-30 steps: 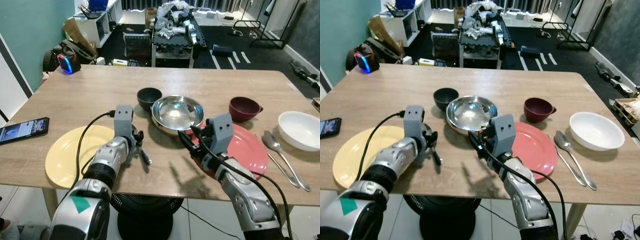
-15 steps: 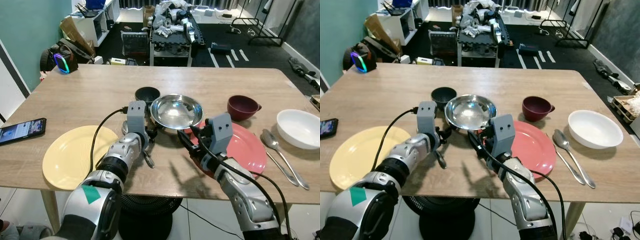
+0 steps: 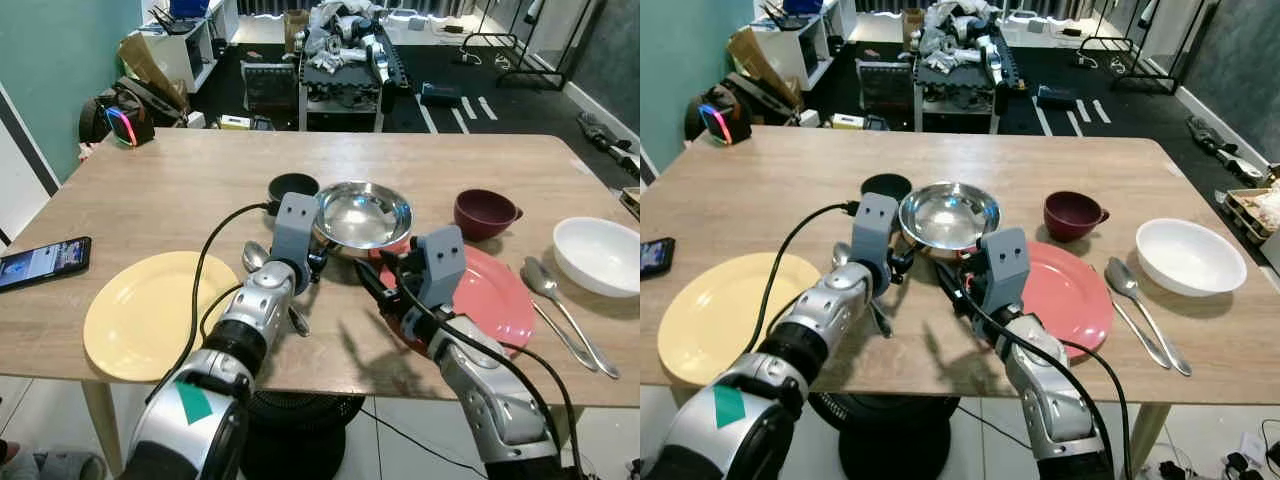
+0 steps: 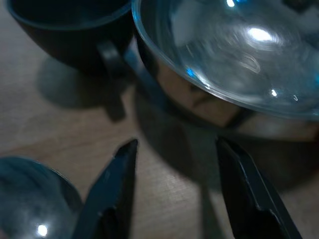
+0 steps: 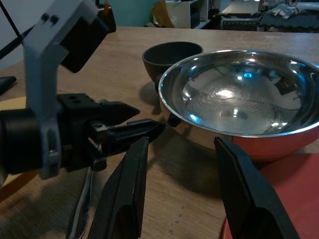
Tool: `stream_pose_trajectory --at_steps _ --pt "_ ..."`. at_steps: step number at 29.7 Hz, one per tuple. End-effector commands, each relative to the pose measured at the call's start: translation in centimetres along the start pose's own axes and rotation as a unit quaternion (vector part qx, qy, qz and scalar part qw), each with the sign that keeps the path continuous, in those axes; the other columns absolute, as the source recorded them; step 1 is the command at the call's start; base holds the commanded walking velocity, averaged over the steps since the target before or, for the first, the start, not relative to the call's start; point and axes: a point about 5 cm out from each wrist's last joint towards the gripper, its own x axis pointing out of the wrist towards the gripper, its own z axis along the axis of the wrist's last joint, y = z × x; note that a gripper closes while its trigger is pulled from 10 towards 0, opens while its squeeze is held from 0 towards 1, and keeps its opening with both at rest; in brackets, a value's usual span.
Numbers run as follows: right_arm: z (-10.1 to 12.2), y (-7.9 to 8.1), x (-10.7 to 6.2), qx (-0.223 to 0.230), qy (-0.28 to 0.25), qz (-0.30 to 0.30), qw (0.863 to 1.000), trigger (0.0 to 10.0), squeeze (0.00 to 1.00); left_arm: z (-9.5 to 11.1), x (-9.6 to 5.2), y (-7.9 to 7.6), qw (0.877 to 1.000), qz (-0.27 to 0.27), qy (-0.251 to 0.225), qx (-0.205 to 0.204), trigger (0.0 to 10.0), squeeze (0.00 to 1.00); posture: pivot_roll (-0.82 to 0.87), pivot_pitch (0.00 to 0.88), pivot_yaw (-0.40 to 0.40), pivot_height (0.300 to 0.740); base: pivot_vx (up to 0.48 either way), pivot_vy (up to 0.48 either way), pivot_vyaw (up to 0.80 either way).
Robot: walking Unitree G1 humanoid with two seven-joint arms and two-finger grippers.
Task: Setting the table
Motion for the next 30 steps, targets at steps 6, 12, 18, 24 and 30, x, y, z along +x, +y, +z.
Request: stream_pose_trajectory --at_steps 6,12,18,24,30 --pt "-0.2 0.1 0.2 0.002 -0.001 -0.001 1.0 10.0 0.0 -1.4 -1.1 3.0 0.998 0.037 0.01 0.04 10.0 0.0 0.0 0.017 0.113 0.74 0.0 0.0 0.0" --pt "-0.1 0.0 0.2 0.0 -0.002 -0.001 1.0 10.0 0.0 -2.4 -1.8 6.6 0.994 0.089 0.028 0.054 10.0 0.0 0.0 0.015 0.11 0.74 0.0 0.0 0.0" --pt "-0.1 -0.1 0.2 -0.001 -0.003 -0.002 1.0 10.0 0.0 -3.1 -2.0 7.4 0.996 0.074 0.049 0.016 10.0 0.0 -0.01 0.011 0.11 0.74 0.0 0.0 0.0" --pt "0.0 -0.2 0.2 -0.003 -0.004 -0.004 1.0 10.0 0.0 -3.9 -2.1 7.0 0.996 0.042 0.069 -0.023 10.0 0.0 -0.02 0.014 0.109 0.74 0.0 0.0 0.0" --pt "0.0 -0.3 0.1 -0.003 -0.004 -0.005 1.0 10.0 0.0 -4.2 -1.8 6.2 0.994 0.004 0.09 -0.055 10.0 0.0 -0.02 0.019 0.108 0.74 0.0 0.0 0.0"
